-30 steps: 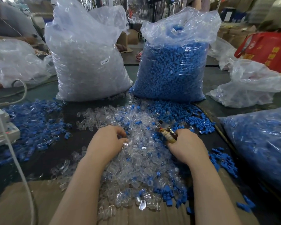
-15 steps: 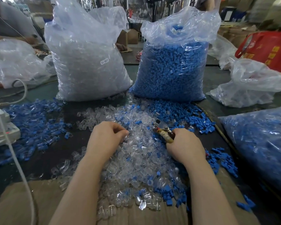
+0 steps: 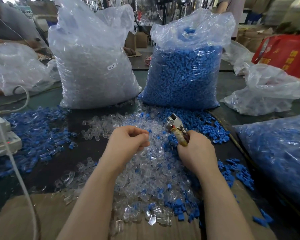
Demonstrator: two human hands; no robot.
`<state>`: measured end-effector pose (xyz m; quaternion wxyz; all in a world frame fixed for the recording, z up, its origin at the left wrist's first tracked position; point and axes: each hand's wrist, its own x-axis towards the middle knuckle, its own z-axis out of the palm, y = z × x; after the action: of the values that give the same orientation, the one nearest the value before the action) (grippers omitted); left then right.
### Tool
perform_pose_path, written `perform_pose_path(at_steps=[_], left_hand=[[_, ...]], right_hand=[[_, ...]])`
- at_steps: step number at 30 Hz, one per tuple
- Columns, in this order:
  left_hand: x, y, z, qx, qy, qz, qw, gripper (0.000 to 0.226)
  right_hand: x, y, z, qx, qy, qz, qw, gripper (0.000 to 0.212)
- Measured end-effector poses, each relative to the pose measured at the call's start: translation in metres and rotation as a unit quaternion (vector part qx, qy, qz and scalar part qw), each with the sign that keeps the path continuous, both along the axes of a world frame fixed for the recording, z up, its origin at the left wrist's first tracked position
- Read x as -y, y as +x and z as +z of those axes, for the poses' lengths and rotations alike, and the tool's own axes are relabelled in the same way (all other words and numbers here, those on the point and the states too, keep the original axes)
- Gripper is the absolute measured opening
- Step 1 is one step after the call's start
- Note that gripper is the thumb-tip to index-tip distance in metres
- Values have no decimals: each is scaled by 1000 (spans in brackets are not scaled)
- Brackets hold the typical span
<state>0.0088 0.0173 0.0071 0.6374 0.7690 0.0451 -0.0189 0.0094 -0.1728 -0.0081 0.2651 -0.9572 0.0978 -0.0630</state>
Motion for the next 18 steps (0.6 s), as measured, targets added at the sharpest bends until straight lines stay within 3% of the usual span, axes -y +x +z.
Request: perform_pose_path(at_steps=[5,10,13,18], left_hand=[[16,-4,3,30,-28,5,999,3],[33,-8,8,10,-132,-8,991,10],[37,-9,8,-3,-183,-10,983,6],[37,-10,7,-31,-178,-11,984,3]], right_hand=[[0,-2,-1,87,112,21,990,7],[-9,-7,9,179,336,106,919,11],[-13,-8,12,179,359,128,907,13],[-11,-8,6,160,324,132,923,7]])
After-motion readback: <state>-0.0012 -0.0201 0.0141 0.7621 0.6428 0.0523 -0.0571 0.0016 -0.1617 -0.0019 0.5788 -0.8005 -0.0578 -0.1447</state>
